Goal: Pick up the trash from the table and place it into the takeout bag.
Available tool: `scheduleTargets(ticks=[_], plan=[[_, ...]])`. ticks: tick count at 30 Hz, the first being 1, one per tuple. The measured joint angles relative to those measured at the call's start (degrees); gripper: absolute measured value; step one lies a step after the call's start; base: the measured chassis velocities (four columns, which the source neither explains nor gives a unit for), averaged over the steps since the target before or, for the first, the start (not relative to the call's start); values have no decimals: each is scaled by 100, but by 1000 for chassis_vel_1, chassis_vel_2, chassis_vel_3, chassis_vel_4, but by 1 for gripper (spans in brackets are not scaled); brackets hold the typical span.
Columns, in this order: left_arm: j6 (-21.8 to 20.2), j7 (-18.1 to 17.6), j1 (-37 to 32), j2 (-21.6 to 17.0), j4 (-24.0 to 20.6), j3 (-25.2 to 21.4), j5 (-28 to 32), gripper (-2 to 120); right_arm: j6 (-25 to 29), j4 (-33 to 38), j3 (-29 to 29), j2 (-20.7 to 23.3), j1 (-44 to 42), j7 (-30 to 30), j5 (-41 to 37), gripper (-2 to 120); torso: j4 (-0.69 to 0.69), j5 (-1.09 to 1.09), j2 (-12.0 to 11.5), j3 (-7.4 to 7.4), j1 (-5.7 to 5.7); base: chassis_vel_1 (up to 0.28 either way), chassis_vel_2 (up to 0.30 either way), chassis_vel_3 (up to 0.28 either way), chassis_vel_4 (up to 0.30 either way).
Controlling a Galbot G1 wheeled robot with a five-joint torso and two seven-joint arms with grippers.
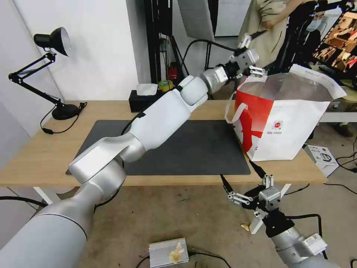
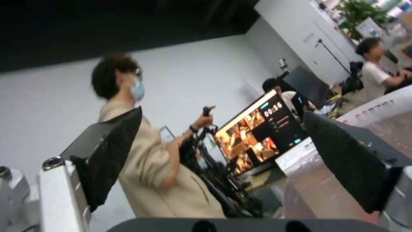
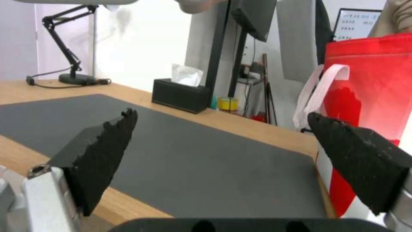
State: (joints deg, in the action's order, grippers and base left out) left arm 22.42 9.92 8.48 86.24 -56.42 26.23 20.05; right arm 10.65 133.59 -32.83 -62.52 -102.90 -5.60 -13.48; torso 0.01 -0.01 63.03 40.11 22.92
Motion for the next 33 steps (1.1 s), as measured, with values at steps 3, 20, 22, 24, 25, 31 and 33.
scheduleTargets(ticks=[3, 20, 22, 24, 25, 31, 33], plan=[[-415, -21, -123, -420, -470, 115, 717, 100, 0, 0, 0, 0, 0, 0, 0, 100, -1, 0, 0, 0, 0, 0, 0, 0, 0], [-1486, 197, -1092, -2072, -2423, -31, 3172, 100, 0, 0, 0, 0, 0, 0, 0, 100, -1, -1, 0, 0, 0, 0, 0, 0, 0], [-1537, 216, -1144, -2142, -2518, -75, 3278, 100, 0, 0, 0, 0, 0, 0, 0, 100, -1, -1, 0, 0, 0, 0, 0, 0, 0], [-1635, 231, -1252, -2280, -2696, -158, 3459, 100, 0, 0, 0, 0, 0, 0, 0, 100, -1, -1, 0, 0, 0, 0, 0, 0, 0], [-1668, 237, -1312, -2359, -2779, -203, 3514, 100, 0, 0, 0, 0, 0, 0, 0, 100, -1, -1, 0, 0, 0, 0, 0, 0, 0], [-1798, 288, -1709, -2855, -3286, -456, 3793, 100, 0, 0, 0, 0, 0, 0, 0, 100, -1, 0, 0, 0, 0, 0, 0, 0, 0], [-1823, 306, -1825, -2973, -3412, -550, 3859, 100, 0, 0, 0, 0, 0, 0, 0, 100, 0, -1, 0, 0, 0, 0, 0, 0, 0]])
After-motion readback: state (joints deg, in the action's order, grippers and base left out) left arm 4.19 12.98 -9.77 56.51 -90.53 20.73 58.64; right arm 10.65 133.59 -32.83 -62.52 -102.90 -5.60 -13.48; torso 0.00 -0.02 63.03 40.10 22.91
